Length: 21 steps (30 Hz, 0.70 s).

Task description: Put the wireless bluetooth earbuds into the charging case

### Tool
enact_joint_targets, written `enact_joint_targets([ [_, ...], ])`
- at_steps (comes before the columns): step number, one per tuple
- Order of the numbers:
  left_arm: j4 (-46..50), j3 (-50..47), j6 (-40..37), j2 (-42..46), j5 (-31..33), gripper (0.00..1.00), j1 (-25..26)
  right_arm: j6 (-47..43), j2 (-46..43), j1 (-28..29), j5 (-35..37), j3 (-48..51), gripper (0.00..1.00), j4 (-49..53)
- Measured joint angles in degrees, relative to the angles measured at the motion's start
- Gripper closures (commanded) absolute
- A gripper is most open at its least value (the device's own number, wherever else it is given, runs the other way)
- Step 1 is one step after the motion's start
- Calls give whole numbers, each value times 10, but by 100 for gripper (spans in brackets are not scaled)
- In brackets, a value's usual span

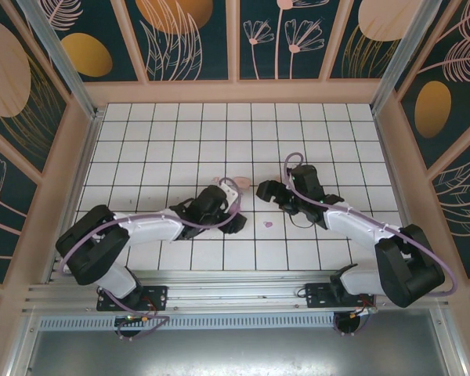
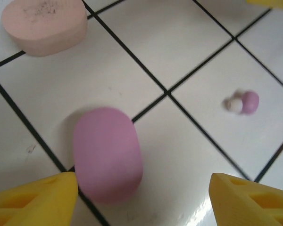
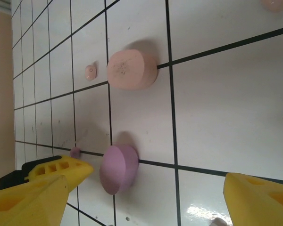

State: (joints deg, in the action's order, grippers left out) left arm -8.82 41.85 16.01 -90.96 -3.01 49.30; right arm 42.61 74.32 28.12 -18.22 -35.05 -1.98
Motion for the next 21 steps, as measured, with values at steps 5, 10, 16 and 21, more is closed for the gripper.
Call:
enact_joint_targets([
  [5, 68, 65, 43, -37, 19, 29, 0, 10, 0, -8, -3, 0, 14, 14],
  [10, 107, 83, 58, -56, 25, 29, 0, 13, 0, -13, -4, 0, 14, 24],
  [16, 132, 87, 62, -87, 22, 31, 0, 15, 0, -16, -9, 0, 14, 25],
  [21, 139, 95, 61, -92, 28, 35, 0, 19, 0, -16, -14, 0, 14, 25],
])
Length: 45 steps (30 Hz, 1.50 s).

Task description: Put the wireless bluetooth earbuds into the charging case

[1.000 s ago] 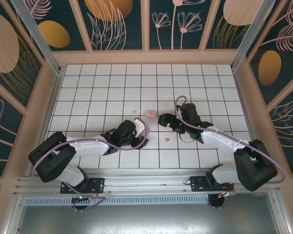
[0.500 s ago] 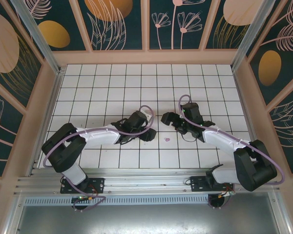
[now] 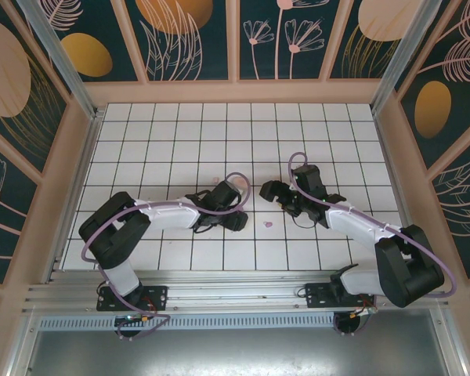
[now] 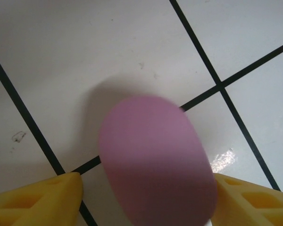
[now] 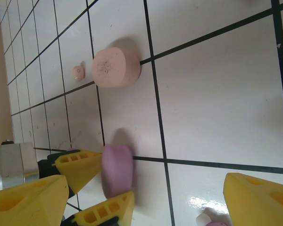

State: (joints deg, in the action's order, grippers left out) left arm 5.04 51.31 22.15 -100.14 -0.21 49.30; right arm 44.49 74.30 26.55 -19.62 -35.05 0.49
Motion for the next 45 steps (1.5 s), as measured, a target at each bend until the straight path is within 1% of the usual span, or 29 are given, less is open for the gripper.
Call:
enact_joint_targets([
  [3, 1, 0, -1, 0, 7, 40, 0, 3, 0, 0, -1, 0, 14, 0],
  [7, 2, 0, -11, 0, 11, 49, 0, 7, 0, 0, -2, 0, 14, 0],
  [12, -8, -8, -33, 4, 7, 53, 0, 9, 2, 0, -6, 0, 14, 0],
  [14, -16, -21, -49, 16, 6, 55, 0, 9, 7, 0, -12, 0, 14, 0],
  [16, -23, -33, -70, 34, 1, 56, 0, 9, 11, 0, -18, 0, 14, 0],
  [18, -32, -45, -98, 54, -7, 53, 0, 9, 14, 0, -24, 0, 14, 0],
  [22, -44, -63, -171, 98, -37, 42, 0, 9, 14, 0, -30, -3, 14, 2],
  [24, -54, -79, -230, 136, -74, 36, 0, 9, 13, 0, -30, -5, 14, 5],
  [28, -98, -152, -358, 244, -169, 30, -5, 9, -9, 0, -24, -5, 14, 11],
  [31, -98, -174, -450, 278, -230, 26, -25, 9, -43, -6, -19, 5, 14, 10],
  [33, -91, -169, -511, 271, -250, 25, -41, 10, -67, -15, -16, 19, 14, 9],
  [36, -71, -150, -590, 235, -253, 25, -49, 10, -87, -34, -15, 41, 14, 9],
  [38, -62, -134, -628, 205, -253, 25, -52, 8, -91, -47, -15, 49, 14, 12],
  [41, -53, -107, -669, 157, -253, 23, -61, 5, -92, -57, -15, 50, 14, 15],
  [45, -44, -62, -695, 100, -256, 23, -80, -1, -92, -64, -17, 50, 14, 16],
])
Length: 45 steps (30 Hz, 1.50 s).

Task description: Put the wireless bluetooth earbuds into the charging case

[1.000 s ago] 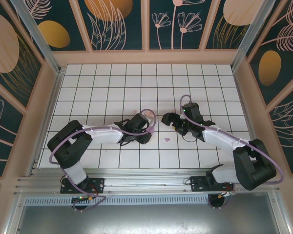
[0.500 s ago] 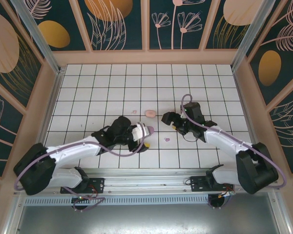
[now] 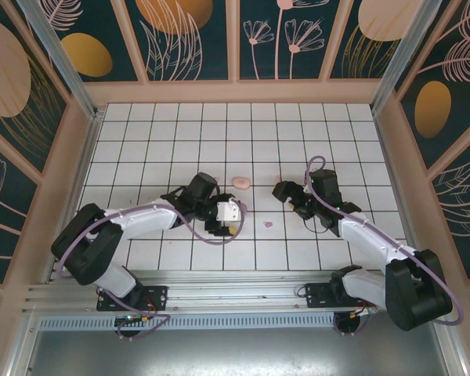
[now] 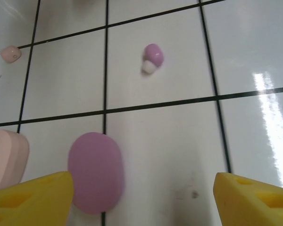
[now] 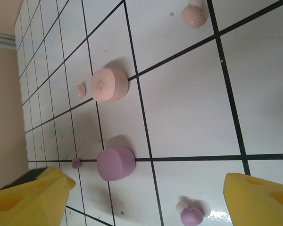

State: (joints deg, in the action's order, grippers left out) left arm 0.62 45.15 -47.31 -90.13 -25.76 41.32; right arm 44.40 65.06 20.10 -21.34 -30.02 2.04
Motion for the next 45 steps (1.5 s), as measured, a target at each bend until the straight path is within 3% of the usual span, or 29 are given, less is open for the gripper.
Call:
enact_joint_targets([
  [11, 35, 87, -9, -95, -24, 19, -39, -4, 14, -2, -13, 0, 14, -2],
  [30, 107, 176, 2, -195, -37, 23, -39, -1, 36, -2, -28, 0, 15, -21],
  [35, 112, 176, 2, -201, -36, 30, -37, 1, 40, -2, -28, 0, 15, -23],
  [42, 116, 174, 2, -206, -45, 51, -33, 10, 44, -2, -28, 0, 15, -23],
  [45, 116, 170, 2, -202, -46, 56, -31, 12, 44, -2, -29, 0, 15, -23],
])
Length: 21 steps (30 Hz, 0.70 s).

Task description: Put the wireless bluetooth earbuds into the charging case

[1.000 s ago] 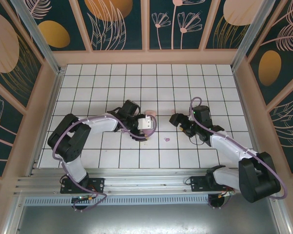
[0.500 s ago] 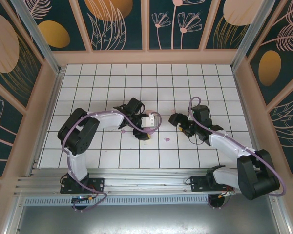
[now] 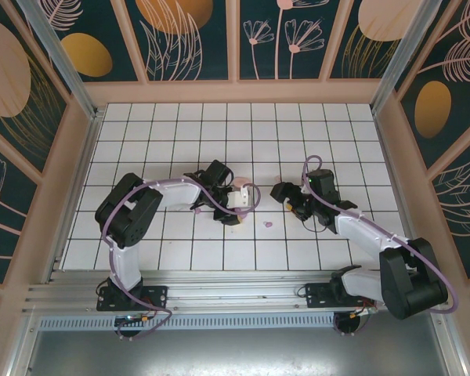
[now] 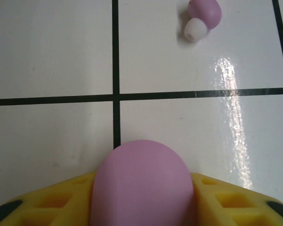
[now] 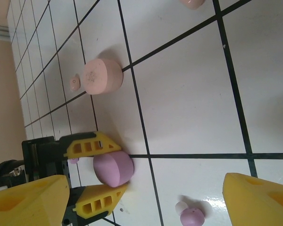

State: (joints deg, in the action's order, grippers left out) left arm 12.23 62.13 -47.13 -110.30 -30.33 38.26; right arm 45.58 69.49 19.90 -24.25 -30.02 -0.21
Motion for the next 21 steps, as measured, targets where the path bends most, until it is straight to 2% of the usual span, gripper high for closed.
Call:
enact_joint_targets([
  [5, -9, -21, 2, 35, 14, 61, 1, 12, -1, 0, -12, 0, 15, -3],
  [12, -45, -40, 49, 135, 24, 60, 1, 28, -33, 3, -27, -1, 16, -5],
  [21, -99, -71, 173, 236, -12, 58, 1, 36, -61, 78, -33, -28, 16, -40],
])
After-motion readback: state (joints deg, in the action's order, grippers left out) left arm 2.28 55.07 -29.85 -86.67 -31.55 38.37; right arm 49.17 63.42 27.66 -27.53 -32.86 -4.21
